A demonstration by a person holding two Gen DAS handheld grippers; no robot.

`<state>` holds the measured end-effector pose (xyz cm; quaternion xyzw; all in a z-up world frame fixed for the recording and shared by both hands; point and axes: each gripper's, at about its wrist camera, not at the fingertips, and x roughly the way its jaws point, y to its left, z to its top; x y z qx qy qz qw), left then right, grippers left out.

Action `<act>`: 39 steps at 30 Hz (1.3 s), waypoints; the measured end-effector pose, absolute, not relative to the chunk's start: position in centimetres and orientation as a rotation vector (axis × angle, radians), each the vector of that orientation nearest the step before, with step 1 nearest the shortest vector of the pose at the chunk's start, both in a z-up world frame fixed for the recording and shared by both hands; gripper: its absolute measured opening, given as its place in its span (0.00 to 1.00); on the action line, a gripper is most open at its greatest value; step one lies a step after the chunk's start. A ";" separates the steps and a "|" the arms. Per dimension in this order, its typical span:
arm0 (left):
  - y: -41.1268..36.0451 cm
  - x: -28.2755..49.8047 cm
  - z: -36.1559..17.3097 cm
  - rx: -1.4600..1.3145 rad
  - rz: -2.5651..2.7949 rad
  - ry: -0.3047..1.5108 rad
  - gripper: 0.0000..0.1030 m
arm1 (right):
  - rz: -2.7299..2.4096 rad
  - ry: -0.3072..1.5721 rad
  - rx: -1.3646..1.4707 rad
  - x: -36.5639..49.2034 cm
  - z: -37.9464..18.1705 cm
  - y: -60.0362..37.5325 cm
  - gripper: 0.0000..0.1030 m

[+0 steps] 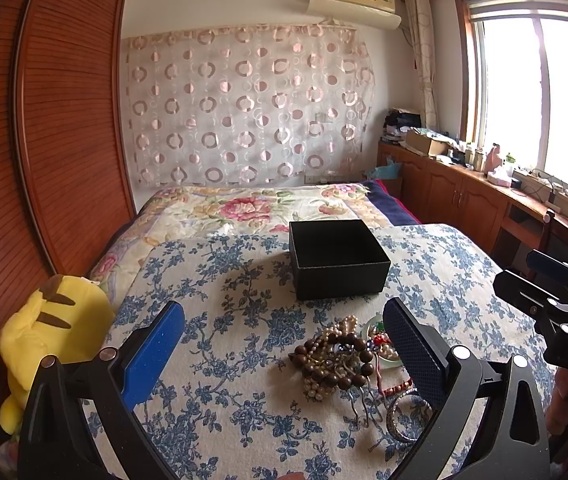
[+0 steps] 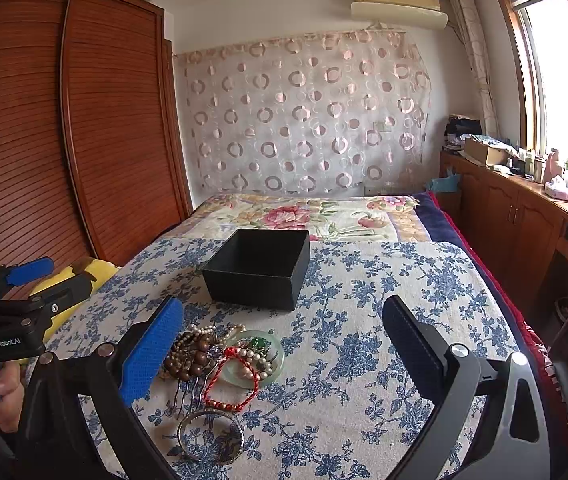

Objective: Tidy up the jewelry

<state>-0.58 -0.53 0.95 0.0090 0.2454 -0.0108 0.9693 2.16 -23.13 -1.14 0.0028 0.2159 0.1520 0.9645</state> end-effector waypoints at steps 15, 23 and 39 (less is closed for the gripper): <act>-0.5 -0.6 1.0 0.018 -0.022 0.493 0.94 | 0.308 0.432 0.004 2.0 -0.9 -22.8 0.98; -0.5 -0.6 1.1 0.018 -0.022 0.493 0.94 | 0.314 0.430 0.003 1.5 0.4 -22.4 0.98; 0.5 0.2 0.2 0.013 -0.016 0.531 0.94 | 0.365 0.461 0.003 1.6 -1.0 -22.2 0.98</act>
